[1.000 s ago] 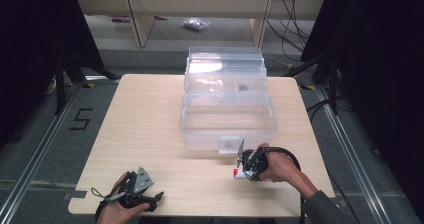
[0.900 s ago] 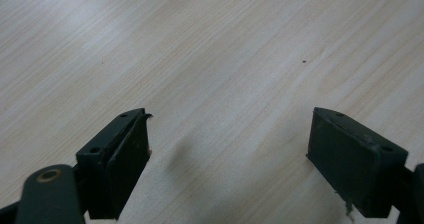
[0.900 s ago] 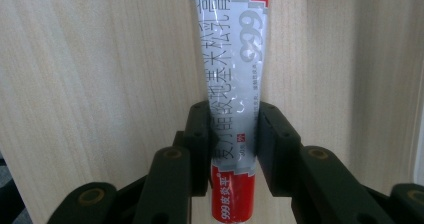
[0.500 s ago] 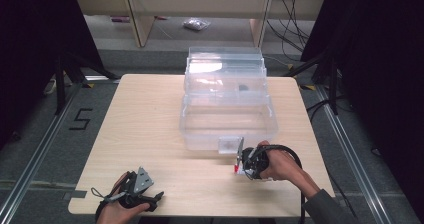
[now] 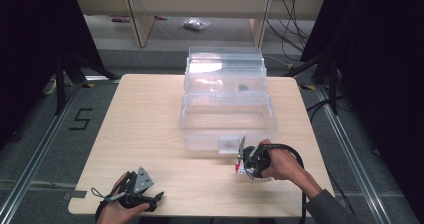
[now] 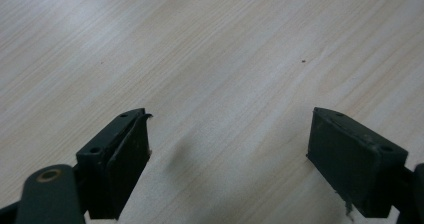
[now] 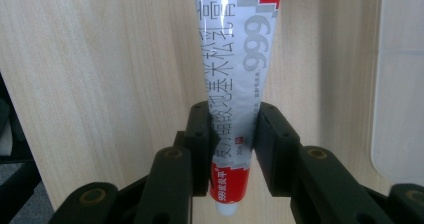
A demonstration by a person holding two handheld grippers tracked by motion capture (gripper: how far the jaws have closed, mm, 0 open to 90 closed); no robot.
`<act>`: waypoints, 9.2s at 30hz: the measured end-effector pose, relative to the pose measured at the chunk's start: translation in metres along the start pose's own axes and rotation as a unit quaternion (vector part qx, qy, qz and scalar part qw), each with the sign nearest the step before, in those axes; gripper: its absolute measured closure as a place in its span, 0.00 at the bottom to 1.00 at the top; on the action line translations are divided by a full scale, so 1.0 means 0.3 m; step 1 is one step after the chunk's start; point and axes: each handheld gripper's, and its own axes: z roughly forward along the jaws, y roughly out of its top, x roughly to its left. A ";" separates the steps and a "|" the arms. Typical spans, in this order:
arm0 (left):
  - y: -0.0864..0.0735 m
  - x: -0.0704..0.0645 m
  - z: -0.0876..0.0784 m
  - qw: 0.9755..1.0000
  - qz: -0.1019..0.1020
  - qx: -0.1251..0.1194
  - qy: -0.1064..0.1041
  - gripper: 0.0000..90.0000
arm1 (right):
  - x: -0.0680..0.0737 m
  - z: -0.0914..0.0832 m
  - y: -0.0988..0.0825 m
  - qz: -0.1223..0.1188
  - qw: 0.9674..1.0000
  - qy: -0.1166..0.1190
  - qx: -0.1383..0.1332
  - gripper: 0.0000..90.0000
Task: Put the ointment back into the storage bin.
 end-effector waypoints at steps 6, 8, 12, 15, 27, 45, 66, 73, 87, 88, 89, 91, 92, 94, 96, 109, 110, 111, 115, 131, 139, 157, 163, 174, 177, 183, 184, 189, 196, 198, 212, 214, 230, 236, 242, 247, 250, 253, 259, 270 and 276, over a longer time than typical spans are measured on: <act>0.001 -0.001 -0.001 1.000 -0.002 0.000 0.001 0.18 | 0.006 -0.032 -0.008 0.017 1.000 0.001 0.000 0.78; 0.001 -0.001 0.002 1.000 0.004 0.003 0.010 0.18 | 0.002 -0.035 -0.010 0.007 1.000 -0.004 -0.003 0.78; 0.001 0.000 0.001 1.000 0.006 0.003 0.009 0.18 | 0.004 -0.062 -0.013 0.023 1.000 0.001 0.002 0.78; 0.002 0.001 0.000 1.000 0.006 0.002 0.009 0.18 | -0.001 -0.080 -0.016 0.024 1.000 0.002 0.000 0.78; 0.001 0.001 0.002 1.000 0.006 0.002 0.008 0.18 | -0.032 -0.145 -0.023 0.013 1.000 0.006 -0.006 0.78; 0.001 0.001 -0.004 1.000 0.002 0.001 0.004 0.18 | -0.091 -0.291 -0.063 0.040 0.998 0.003 -0.046 0.78; 0.000 0.001 0.001 1.000 0.003 -0.004 0.003 0.18 | -0.186 -0.430 -0.043 0.044 0.996 -0.016 -0.082 0.78; 0.000 0.002 -0.001 1.000 0.001 -0.004 0.003 0.18 | -0.227 -0.441 -0.025 0.043 0.995 -0.023 -0.081 0.78; -0.001 0.001 0.003 1.000 0.001 -0.007 0.000 0.18 | -0.349 -0.376 0.001 0.050 0.996 -0.015 -0.073 0.78; -0.001 0.001 0.003 1.000 0.001 -0.007 0.000 0.18 | -0.356 -0.369 0.002 0.048 0.996 -0.015 -0.071 0.78; -0.001 0.002 0.003 1.000 0.001 -0.007 0.000 0.18 | -0.364 -0.362 0.004 0.045 0.996 -0.015 -0.070 0.78; 0.000 0.001 0.000 1.000 0.001 -0.004 0.001 0.18 | -0.370 -0.352 0.005 0.056 0.996 -0.017 -0.067 0.78; -0.001 0.002 0.000 1.000 0.001 -0.004 0.000 0.18 | -0.382 -0.338 0.008 0.052 0.996 -0.012 -0.066 0.78; 0.000 0.001 -0.002 1.000 0.000 -0.004 -0.001 0.18 | -0.386 -0.333 0.011 0.050 0.997 -0.011 -0.064 0.78; 0.000 0.003 -0.003 1.000 0.002 -0.004 -0.002 0.18 | -0.400 -0.317 0.015 0.046 0.997 -0.011 -0.058 0.78; 0.000 -0.001 -0.001 1.000 -0.003 -0.006 -0.002 0.18 | -0.417 -0.240 -0.003 0.045 0.998 0.004 -0.051 0.78; 0.000 -0.001 -0.001 1.000 -0.003 -0.006 -0.002 0.18 | -0.413 -0.236 -0.005 0.056 0.997 0.004 -0.046 0.78; 0.000 0.002 0.000 1.000 0.002 -0.009 -0.003 0.18 | -0.415 -0.229 -0.009 0.052 0.997 0.006 -0.049 0.78; 0.000 0.001 -0.002 1.000 0.001 -0.006 -0.002 0.18 | -0.417 -0.210 -0.013 0.045 0.998 0.010 -0.049 0.78; 0.000 0.001 -0.002 1.000 0.001 -0.006 -0.001 0.18 | -0.412 -0.136 -0.002 0.045 0.998 0.029 -0.036 0.78; 0.000 0.001 -0.002 1.000 0.002 -0.006 -0.001 0.18 | -0.415 -0.143 -0.006 0.047 0.998 0.027 -0.043 0.77; 0.000 0.000 0.003 1.000 0.000 -0.008 0.001 0.18 | -0.424 -0.219 -0.059 0.085 0.992 0.012 -0.095 0.70; 0.001 0.000 0.001 1.000 0.001 -0.003 0.002 0.18 | -0.418 -0.238 -0.080 0.103 0.989 0.013 -0.109 0.69; 0.001 0.002 0.000 1.000 0.001 -0.003 0.003 0.18 | -0.399 -0.288 -0.116 0.119 0.983 0.007 -0.140 0.60; 0.001 0.001 0.001 1.000 0.000 -0.004 0.002 0.18 | -0.396 -0.297 -0.122 0.124 0.982 0.004 -0.144 0.58; 0.002 0.001 0.001 1.000 0.000 -0.004 0.003 0.18 | -0.372 -0.317 -0.141 0.149 0.974 0.000 -0.172 0.48; 0.002 0.001 0.001 1.000 0.001 -0.003 0.003 0.18 | -0.366 -0.314 -0.150 0.160 0.971 0.000 -0.176 0.45; 0.001 0.001 0.000 1.000 -0.001 -0.003 0.002 0.18 | -0.360 -0.309 -0.172 0.175 0.968 -0.005 -0.178 0.40; 0.001 0.002 0.000 1.000 -0.001 -0.003 0.003 0.18 | -0.334 -0.307 -0.211 0.196 0.960 -0.010 -0.198 0.35; 0.002 0.002 -0.001 1.000 -0.001 -0.003 0.003 0.18 | -0.328 -0.305 -0.214 0.203 0.958 -0.009 -0.202 0.34; 0.000 0.003 0.001 1.000 -0.002 -0.008 0.002 0.18 | -0.268 -0.293 -0.241 0.226 0.946 -0.021 -0.233 0.30; 0.000 0.003 0.002 1.000 -0.002 -0.008 0.002 0.18 | -0.257 -0.293 -0.243 0.229 0.944 -0.022 -0.237 0.30; 0.000 0.003 0.002 1.000 -0.002 -0.008 0.001 0.18 | -0.190 -0.274 -0.236 0.239 0.937 -0.028 -0.254 0.27; 0.000 0.004 0.003 1.000 -0.003 -0.009 0.001 0.18 | -0.162 -0.266 -0.232 0.238 0.935 -0.028 -0.261 0.26; 0.000 0.005 0.005 1.000 -0.001 -0.007 0.002 0.18 | -0.136 -0.253 -0.232 0.241 0.932 -0.032 -0.267 0.25; 0.000 0.005 0.005 1.000 -0.002 -0.008 0.001 0.18 | -0.122 -0.246 -0.229 0.237 0.932 -0.034 -0.273 0.24; -0.001 0.004 0.006 1.000 -0.007 -0.009 0.001 0.18 | -0.114 -0.237 -0.224 0.238 0.929 -0.032 -0.283 0.23; -0.001 0.005 0.006 1.000 -0.005 -0.009 0.000 0.18 | -0.101 -0.240 -0.223 0.241 0.929 -0.033 -0.280 0.22; -0.001 0.005 0.006 1.000 -0.005 -0.009 0.000 0.18 | -0.079 -0.229 -0.215 0.229 0.930 -0.036 -0.287 0.22; -0.001 0.004 0.006 1.000 -0.006 -0.010 0.001 0.18 | -0.028 -0.207 -0.226 0.223 0.928 -0.044 -0.295 0.22; -0.001 0.004 0.006 1.000 -0.006 -0.009 0.001 0.18 | -0.002 -0.189 -0.233 0.230 0.924 -0.043 -0.304 0.22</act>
